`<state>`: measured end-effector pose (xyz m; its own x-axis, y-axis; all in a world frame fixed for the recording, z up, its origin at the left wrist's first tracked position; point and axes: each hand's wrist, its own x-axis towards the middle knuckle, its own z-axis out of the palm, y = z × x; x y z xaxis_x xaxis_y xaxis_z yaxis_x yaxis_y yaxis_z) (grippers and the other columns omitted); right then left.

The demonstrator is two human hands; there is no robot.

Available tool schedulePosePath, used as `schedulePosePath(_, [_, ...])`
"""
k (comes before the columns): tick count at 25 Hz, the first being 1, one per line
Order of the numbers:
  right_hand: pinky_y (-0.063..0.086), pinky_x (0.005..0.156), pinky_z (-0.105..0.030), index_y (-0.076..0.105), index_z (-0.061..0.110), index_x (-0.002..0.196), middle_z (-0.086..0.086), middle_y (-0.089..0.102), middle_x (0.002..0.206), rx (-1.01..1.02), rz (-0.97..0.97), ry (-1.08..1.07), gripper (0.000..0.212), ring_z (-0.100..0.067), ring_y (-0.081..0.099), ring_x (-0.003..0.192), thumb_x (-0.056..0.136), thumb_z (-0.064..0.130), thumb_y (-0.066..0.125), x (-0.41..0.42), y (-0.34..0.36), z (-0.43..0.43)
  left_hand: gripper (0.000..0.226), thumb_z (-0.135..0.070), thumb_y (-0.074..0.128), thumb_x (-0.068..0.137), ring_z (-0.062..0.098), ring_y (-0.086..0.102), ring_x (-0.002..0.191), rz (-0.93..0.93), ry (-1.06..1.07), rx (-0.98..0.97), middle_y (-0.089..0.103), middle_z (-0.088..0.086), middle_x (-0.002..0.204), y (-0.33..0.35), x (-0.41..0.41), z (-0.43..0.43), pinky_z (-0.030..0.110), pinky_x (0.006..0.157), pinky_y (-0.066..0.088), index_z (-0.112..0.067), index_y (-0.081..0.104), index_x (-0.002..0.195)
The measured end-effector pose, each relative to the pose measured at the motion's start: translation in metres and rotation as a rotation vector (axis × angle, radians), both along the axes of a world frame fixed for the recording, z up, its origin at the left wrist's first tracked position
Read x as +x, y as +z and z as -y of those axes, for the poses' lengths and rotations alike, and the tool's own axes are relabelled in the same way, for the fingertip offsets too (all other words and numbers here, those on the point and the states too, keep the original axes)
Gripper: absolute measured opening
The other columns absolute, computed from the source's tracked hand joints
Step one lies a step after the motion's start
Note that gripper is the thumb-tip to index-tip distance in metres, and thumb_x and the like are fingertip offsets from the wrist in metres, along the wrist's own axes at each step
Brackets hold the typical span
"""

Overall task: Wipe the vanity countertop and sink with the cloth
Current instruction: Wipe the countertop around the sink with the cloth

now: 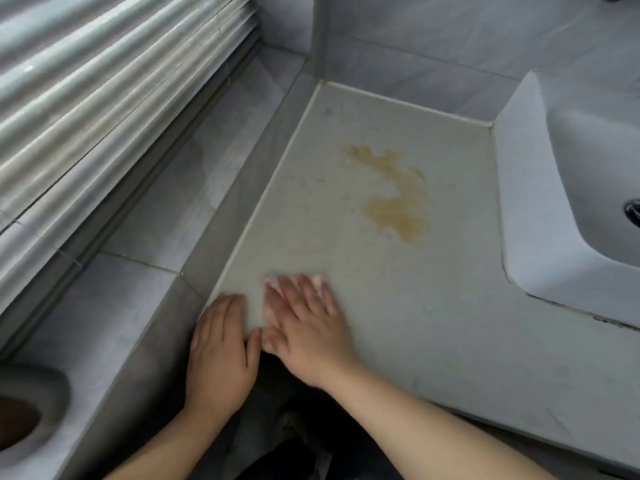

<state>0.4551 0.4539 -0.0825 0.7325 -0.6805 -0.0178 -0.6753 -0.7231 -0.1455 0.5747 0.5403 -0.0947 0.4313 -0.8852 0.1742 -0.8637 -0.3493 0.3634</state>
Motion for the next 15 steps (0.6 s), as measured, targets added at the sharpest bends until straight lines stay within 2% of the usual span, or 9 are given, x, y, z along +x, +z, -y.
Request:
schedulePosePath(1, [0.015,0.113,-0.045,0.043,0.021,0.140,0.000,0.045,0.145,-0.011,0.018,0.039,0.059,-0.026,0.041,0.134,0.087,0.045,0.031,0.020,0.005,0.010,0.048,-0.028,0.037,0.083,0.030,0.046,0.111,-0.035,0.035,-0.043,0.058,0.023,0.114,0.002,0.001,0.001,0.034,0.098,0.028,0.001,0.048,0.120])
schedulePosePath(3, [0.001,0.116,-0.043,0.023,0.022,0.149,0.001,0.024,0.156,0.031,0.005,0.131,0.057,-0.023,0.018,0.144,0.095,0.042,0.029,0.051,0.011,0.032,0.044,-0.022,0.036,0.081,0.026,0.045,0.104,-0.094,0.074,-0.093,0.058,0.021,0.108,0.006,0.000,0.003,0.032,0.094,0.032,0.000,0.049,0.117])
schedulePosePath(4, [-0.005,0.116,-0.042,0.013,0.023,0.150,0.003,0.013,0.158,0.086,-0.038,0.141,0.059,-0.021,0.007,0.146,0.097,0.042,0.029,0.061,0.010,0.042,0.044,-0.022,0.036,0.082,0.025,0.044,0.105,-0.108,0.080,-0.097,0.058,0.019,0.110,0.007,0.000,0.003,0.031,0.095,0.034,0.000,0.049,0.117])
schedulePosePath(6, [-0.008,0.115,-0.041,0.007,0.026,0.151,0.005,0.007,0.159,0.097,-0.078,0.116,0.063,-0.020,0.001,0.146,0.096,0.045,0.031,0.064,0.008,0.058,0.045,-0.024,0.035,0.084,0.028,0.047,0.109,-0.113,0.088,-0.083,0.056,0.019,0.115,0.007,-0.001,0.003,0.037,0.097,0.038,0.001,0.049,0.119])
schedulePosePath(9, [-0.005,0.116,-0.041,0.008,0.027,0.150,0.005,0.008,0.159,0.077,-0.027,-0.134,0.063,-0.022,0.003,0.146,0.096,0.047,0.031,0.032,0.003,0.082,0.044,-0.022,0.034,0.083,0.035,0.053,0.110,-0.021,0.055,-0.014,0.057,0.020,0.118,0.009,0.000,0.004,0.045,0.095,0.043,0.001,0.055,0.114])
schedulePosePath(12, [-0.002,0.115,-0.043,0.013,0.027,0.150,0.004,0.013,0.159,0.016,-0.058,-0.366,0.064,-0.024,0.010,0.145,0.091,0.051,0.023,-0.023,-0.003,0.080,0.043,-0.021,0.035,0.081,0.034,0.056,0.112,0.051,-0.049,0.062,0.060,0.016,0.118,0.013,0.000,0.019,0.044,0.091,0.046,-0.005,0.062,0.109])
schedulePosePath(13, [0.001,0.114,-0.043,0.019,0.027,0.149,0.002,0.020,0.157,-0.023,-0.046,-0.353,0.067,-0.025,0.018,0.144,0.087,0.053,0.020,-0.035,0.000,0.066,0.043,-0.023,0.035,0.082,0.033,0.056,0.113,0.062,-0.079,0.088,0.061,0.016,0.118,0.012,-0.001,0.029,0.045,0.092,0.046,-0.006,0.063,0.110])
schedulePosePath(15, [0.011,0.110,-0.044,0.037,0.024,0.143,0.001,0.039,0.149,-0.004,-0.074,-0.208,0.069,-0.028,0.037,0.136,0.081,0.054,0.027,-0.051,0.001,0.033,0.049,-0.030,0.032,0.083,0.034,0.053,0.119,0.077,-0.126,0.152,0.059,0.018,0.123,0.012,-0.002,0.053,0.048,0.098,0.040,-0.007,0.061,0.115])
